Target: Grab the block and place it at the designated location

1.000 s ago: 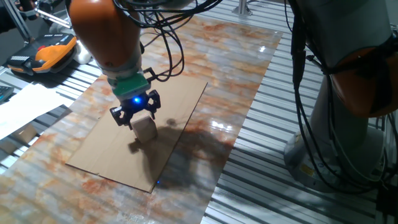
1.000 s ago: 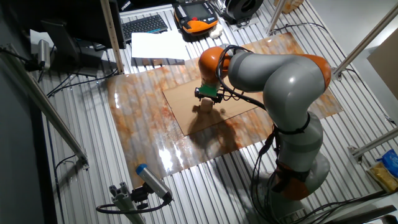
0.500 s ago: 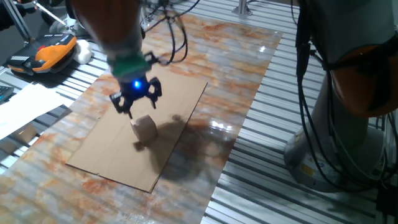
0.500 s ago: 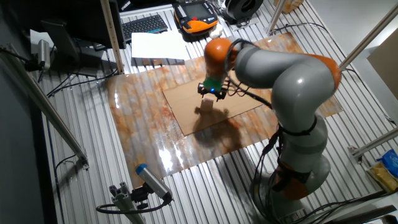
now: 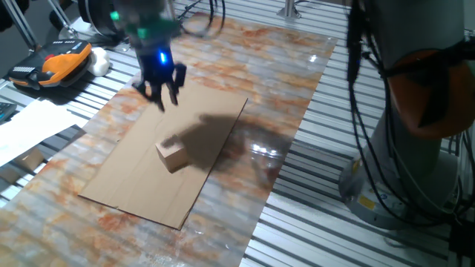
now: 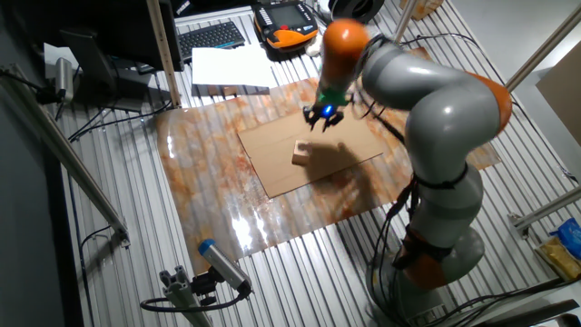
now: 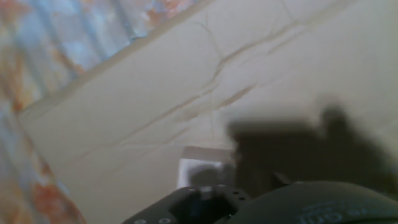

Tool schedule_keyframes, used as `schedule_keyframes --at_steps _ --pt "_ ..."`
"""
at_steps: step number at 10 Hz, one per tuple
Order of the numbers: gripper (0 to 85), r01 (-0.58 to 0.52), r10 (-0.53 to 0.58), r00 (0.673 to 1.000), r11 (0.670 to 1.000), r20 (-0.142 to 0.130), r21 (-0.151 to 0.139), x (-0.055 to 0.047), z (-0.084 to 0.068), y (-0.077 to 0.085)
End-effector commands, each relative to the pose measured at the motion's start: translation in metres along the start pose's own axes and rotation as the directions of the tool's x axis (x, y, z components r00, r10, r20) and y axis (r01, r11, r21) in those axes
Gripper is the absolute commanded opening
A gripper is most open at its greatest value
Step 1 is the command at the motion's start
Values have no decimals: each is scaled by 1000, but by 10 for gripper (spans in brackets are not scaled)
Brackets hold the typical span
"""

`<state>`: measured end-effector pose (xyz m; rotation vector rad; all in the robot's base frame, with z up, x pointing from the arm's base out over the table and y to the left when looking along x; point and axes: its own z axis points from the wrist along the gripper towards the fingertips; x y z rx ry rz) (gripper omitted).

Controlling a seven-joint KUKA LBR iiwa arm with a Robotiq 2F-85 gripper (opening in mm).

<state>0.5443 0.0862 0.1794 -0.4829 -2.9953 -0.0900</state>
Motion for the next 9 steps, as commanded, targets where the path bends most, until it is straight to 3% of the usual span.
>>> schedule_keyframes --at_steps 1,3,5,9 --pt "0 161 -162 987 986 4 36 -5 -17 -16" --pt "0 233 -235 972 971 23 56 -6 -28 -27" --pt "0 313 -319 946 945 50 96 0 -34 -35" --pt "0 336 -343 937 937 67 99 12 -37 -38"
